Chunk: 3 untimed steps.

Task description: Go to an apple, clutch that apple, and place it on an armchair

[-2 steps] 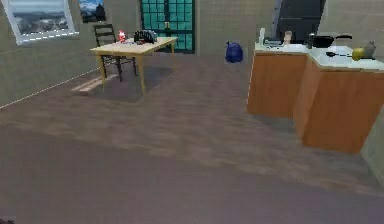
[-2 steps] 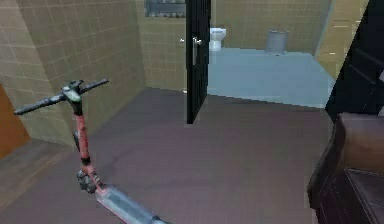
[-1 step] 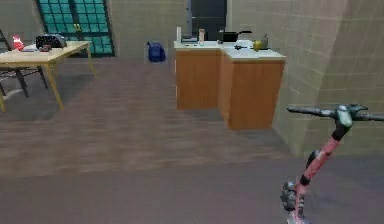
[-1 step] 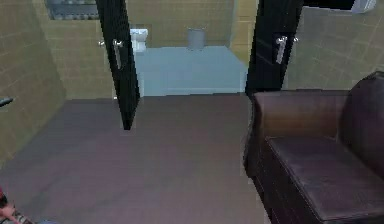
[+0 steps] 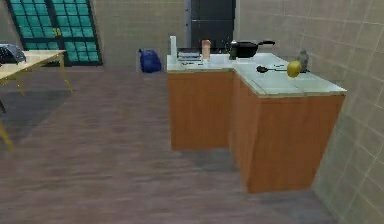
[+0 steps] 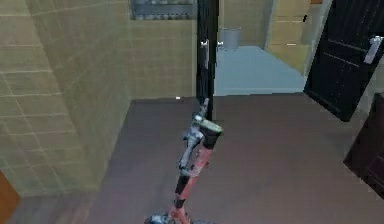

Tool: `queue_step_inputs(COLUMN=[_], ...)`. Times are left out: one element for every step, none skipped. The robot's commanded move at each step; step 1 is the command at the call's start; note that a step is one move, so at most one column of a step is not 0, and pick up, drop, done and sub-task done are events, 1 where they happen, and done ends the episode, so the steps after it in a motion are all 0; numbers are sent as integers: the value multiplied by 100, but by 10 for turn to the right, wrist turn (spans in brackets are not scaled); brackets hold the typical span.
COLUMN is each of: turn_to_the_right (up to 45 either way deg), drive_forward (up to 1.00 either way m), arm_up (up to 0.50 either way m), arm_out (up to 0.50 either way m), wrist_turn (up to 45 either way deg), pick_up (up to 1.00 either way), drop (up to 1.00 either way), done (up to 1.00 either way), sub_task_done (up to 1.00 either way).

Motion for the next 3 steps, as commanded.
queue_step_inputs(turn_to_the_right=[60, 0, 300], drive_forward=[0, 5, 0], arm_up=[0, 0, 0], arm_out=[0, 0, 0], wrist_turn=[0, 0, 0], pick_up=[0, 0, 0], drop=[0, 0, 0], done=[0, 0, 0], sub_task_done=[0, 0, 0])
